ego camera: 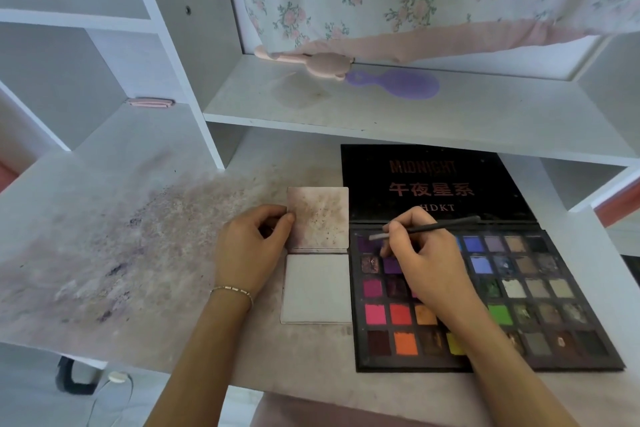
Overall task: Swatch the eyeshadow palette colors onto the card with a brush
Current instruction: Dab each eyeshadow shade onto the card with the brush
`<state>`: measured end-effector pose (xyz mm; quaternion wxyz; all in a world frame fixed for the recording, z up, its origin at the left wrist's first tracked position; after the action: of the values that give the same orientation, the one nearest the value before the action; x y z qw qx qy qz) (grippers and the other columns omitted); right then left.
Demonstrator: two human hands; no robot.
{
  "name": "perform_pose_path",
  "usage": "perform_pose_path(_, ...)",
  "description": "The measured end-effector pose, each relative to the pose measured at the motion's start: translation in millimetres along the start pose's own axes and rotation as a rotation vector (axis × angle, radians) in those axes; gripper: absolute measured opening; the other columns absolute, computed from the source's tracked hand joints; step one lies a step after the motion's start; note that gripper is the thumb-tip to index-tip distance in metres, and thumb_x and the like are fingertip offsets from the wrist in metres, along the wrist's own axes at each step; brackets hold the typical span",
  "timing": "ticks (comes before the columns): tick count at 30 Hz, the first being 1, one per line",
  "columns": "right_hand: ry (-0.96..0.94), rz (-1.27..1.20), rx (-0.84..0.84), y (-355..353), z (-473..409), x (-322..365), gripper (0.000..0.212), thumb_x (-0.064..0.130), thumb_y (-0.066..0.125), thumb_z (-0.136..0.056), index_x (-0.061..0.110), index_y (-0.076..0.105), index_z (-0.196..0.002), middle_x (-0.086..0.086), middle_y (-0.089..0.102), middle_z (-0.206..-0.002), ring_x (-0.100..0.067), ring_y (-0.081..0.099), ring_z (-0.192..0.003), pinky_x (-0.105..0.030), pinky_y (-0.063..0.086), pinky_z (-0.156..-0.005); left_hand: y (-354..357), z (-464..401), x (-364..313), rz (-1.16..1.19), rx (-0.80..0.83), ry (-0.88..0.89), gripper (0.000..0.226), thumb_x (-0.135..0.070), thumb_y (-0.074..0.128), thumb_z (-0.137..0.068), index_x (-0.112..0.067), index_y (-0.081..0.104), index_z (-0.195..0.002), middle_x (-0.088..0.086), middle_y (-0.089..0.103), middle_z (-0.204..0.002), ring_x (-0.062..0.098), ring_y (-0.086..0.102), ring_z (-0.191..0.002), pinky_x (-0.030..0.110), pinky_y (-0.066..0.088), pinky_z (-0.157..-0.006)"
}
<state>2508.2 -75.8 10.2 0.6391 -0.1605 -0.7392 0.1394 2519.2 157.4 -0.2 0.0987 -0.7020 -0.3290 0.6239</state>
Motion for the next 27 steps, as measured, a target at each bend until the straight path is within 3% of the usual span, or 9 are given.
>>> perform_pose_path(6,-0.002,0.053,0.034,3.1,-0.5,0.5,0.018,0.014,0.048,-0.091,0.015,0.052,-0.073,0.003,0.062,-0.054,0.000,0.048,-0.040,-0.008,0.030,-0.038,-1.0,0.5,0.9,0.000,-0.003,0.003,0.008,-0.021,0.066,-0.080,-0.019,0.071,-0.085,-0.018,0.060,-0.069,-0.002,0.057,-0.069,0.015,0.044,-0.067)
perform_pose_path(10,-0.004,0.049,0.060,5.4,1.6,1.3,0.020,0.013,0.047,-0.090,0.017,0.051,-0.070,0.011,0.064,-0.059,0.000,0.047,-0.040,-0.008,0.029,-0.037,-1.3,0.9,1.1,0.006,-0.004,-0.002,0.008,-0.020,0.066,-0.080,-0.018,0.072,-0.084,-0.018,0.061,-0.069,0.002,0.058,-0.069,0.017,0.045,-0.068)
perform_pose_path(14,-0.012,0.090,0.043,5.3,0.2,1.5,0.020,0.015,0.047,-0.091,0.022,0.050,-0.072,-0.003,0.062,-0.056,-0.006,0.044,-0.040,-0.013,0.030,-0.037,-1.1,1.2,1.4,0.004,0.003,-0.005,0.008,-0.021,0.065,-0.080,-0.018,0.072,-0.085,-0.015,0.062,-0.070,0.004,0.059,-0.070,0.019,0.046,-0.068)
perform_pose_path(18,0.000,0.080,0.058,6.5,0.8,0.6,0.021,0.015,0.047,-0.089,0.023,0.049,-0.069,0.007,0.062,-0.055,-0.003,0.047,-0.040,-0.010,0.030,-0.037,-0.9,1.1,1.4,0.001,0.005,-0.004,0.008,-0.021,0.065,-0.080,-0.019,0.071,-0.085,-0.017,0.062,-0.069,0.003,0.059,-0.070,0.018,0.045,-0.068)
perform_pose_path(22,-0.003,0.098,0.044,4.4,1.3,2.0,0.021,0.017,0.047,-0.089,0.026,0.049,-0.070,-0.003,0.062,-0.056,-0.018,0.050,-0.045,-0.024,0.036,-0.040,-0.2,0.8,1.3,0.010,0.008,-0.002,0.006,-0.021,0.065,-0.080,-0.020,0.071,-0.083,-0.015,0.063,-0.069,0.004,0.059,-0.070,0.016,0.044,-0.067)
perform_pose_path(25,-0.001,0.085,0.043,3.9,2.0,3.0,0.019,0.020,0.046,-0.088,0.024,0.049,-0.070,0.004,0.064,-0.063,-0.011,0.047,-0.043,-0.018,0.034,-0.039,-0.6,1.3,0.9,0.014,0.005,-0.003,0.005,-0.021,0.066,-0.080,-0.021,0.071,-0.082,-0.019,0.061,-0.068,0.000,0.058,-0.070,0.015,0.043,-0.066)
perform_pose_path(27,-0.001,0.080,0.033,2.6,1.4,3.4,0.018,0.020,0.046,-0.088,0.024,0.050,-0.071,-0.003,0.063,-0.061,-0.014,0.048,-0.044,-0.018,0.035,-0.041,-0.5,1.0,1.4,0.013,0.007,-0.008,0.006,-0.021,0.065,-0.080,-0.021,0.071,-0.083,-0.018,0.061,-0.068,0.001,0.058,-0.070,0.017,0.044,-0.066)
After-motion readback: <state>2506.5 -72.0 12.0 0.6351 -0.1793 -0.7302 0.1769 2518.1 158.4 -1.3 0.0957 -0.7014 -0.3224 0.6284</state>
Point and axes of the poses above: each hand's wrist, its own z-axis away from the middle knuckle, its own y-axis out of the palm, x = y × z, the point moved 10 cm from there along -z, towards the middle knuckle
